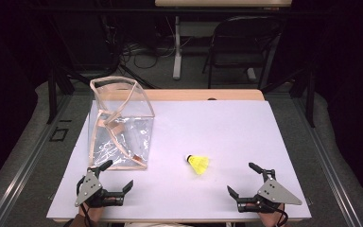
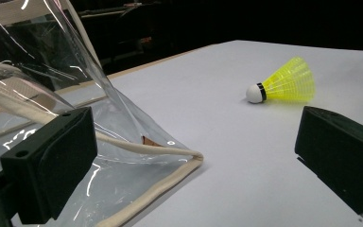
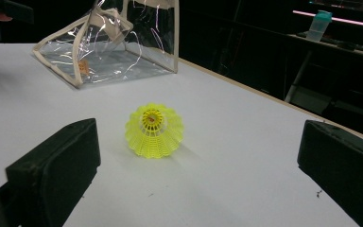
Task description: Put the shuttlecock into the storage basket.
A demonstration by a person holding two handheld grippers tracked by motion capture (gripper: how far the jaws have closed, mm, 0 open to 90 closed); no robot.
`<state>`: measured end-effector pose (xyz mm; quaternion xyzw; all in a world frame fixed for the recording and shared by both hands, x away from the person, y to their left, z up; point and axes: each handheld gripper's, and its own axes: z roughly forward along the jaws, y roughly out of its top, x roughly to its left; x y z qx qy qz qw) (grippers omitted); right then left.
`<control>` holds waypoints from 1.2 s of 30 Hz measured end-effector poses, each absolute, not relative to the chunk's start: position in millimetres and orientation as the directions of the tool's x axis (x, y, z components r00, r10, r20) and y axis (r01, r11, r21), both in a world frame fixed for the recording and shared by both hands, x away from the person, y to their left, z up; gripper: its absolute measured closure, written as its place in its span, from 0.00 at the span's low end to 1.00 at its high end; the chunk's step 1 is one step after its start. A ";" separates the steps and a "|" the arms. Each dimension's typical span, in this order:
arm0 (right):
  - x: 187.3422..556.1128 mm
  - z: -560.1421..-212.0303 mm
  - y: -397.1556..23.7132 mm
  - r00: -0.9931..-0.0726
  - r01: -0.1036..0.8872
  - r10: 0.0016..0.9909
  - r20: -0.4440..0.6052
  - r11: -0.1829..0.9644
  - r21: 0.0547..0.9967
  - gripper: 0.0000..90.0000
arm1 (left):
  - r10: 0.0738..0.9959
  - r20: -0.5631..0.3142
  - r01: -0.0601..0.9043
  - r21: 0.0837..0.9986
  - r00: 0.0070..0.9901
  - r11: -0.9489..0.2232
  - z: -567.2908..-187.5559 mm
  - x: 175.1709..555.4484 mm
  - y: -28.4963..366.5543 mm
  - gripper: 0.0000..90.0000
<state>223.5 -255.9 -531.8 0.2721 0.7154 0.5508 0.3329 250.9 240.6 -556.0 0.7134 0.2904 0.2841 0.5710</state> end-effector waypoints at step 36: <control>261.6 -530.0 -248.4 -0.665 0.143 0.737 -0.117 0.279 0.950 0.00 | 0.722 0.095 0.092 0.972 0.685 -0.215 -556.1 254.5 235.1 0.00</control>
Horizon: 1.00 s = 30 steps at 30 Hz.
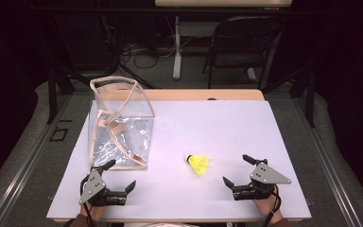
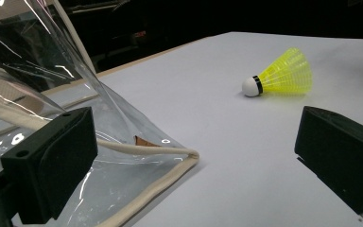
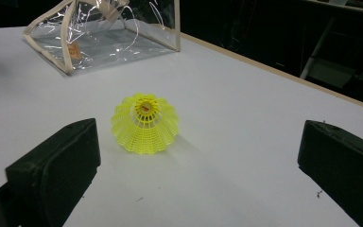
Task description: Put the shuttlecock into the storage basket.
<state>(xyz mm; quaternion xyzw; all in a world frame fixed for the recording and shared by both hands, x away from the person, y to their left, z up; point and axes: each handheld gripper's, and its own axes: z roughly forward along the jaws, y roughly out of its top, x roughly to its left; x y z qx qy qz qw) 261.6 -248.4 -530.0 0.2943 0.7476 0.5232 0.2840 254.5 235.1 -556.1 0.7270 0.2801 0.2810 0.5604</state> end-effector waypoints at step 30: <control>297.4 -529.6 -225.7 -0.773 0.185 0.627 -0.102 0.375 0.908 0.00 | 0.713 0.104 0.091 0.969 0.694 -0.230 -556.3 255.9 234.1 0.00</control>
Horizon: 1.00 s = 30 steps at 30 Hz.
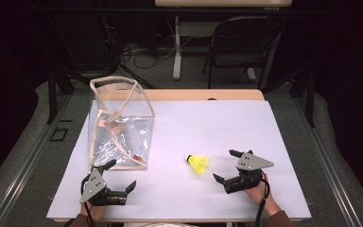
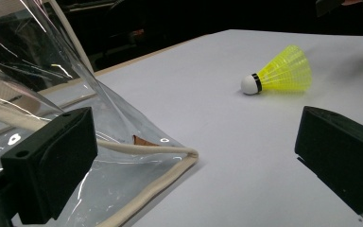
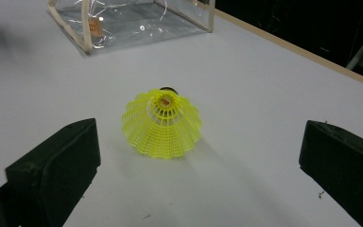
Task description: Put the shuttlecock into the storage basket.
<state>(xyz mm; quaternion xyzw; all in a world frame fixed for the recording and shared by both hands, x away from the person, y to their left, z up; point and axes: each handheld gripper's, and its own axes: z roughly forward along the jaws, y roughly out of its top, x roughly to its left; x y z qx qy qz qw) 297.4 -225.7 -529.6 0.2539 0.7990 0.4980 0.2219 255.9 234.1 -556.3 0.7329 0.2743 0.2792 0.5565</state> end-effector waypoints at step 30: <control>328.6 -531.9 -197.6 -0.819 0.215 0.562 -0.117 0.488 0.846 0.03 | 0.707 0.095 0.091 0.971 0.701 -0.221 -555.5 255.8 235.0 0.00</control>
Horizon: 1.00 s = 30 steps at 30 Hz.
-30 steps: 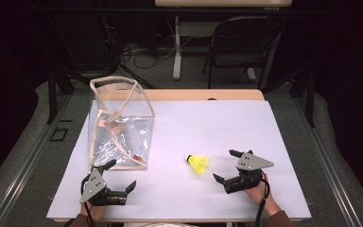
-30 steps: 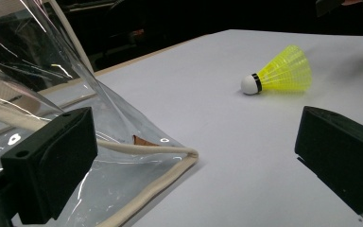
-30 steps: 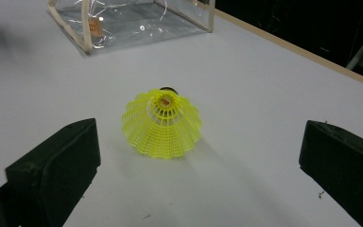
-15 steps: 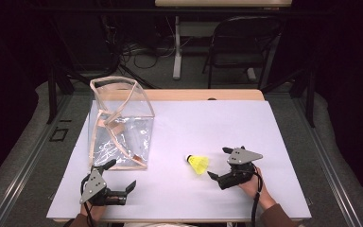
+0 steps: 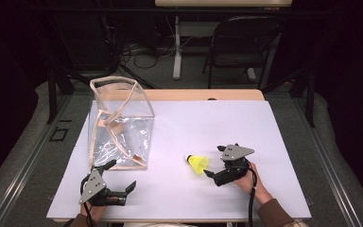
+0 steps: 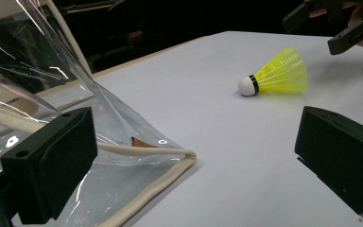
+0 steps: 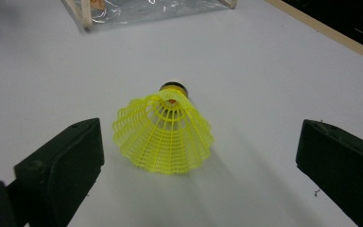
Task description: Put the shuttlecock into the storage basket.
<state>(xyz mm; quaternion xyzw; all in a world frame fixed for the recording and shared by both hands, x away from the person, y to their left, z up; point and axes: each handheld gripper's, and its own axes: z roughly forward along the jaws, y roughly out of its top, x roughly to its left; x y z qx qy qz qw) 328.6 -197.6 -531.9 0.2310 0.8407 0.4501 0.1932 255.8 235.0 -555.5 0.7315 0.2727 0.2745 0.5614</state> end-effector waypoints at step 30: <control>360.7 -545.4 -181.4 -0.857 0.269 0.508 -0.085 0.582 0.768 0.69 | 0.699 0.096 0.090 0.970 0.709 -0.224 -555.4 255.4 234.5 0.00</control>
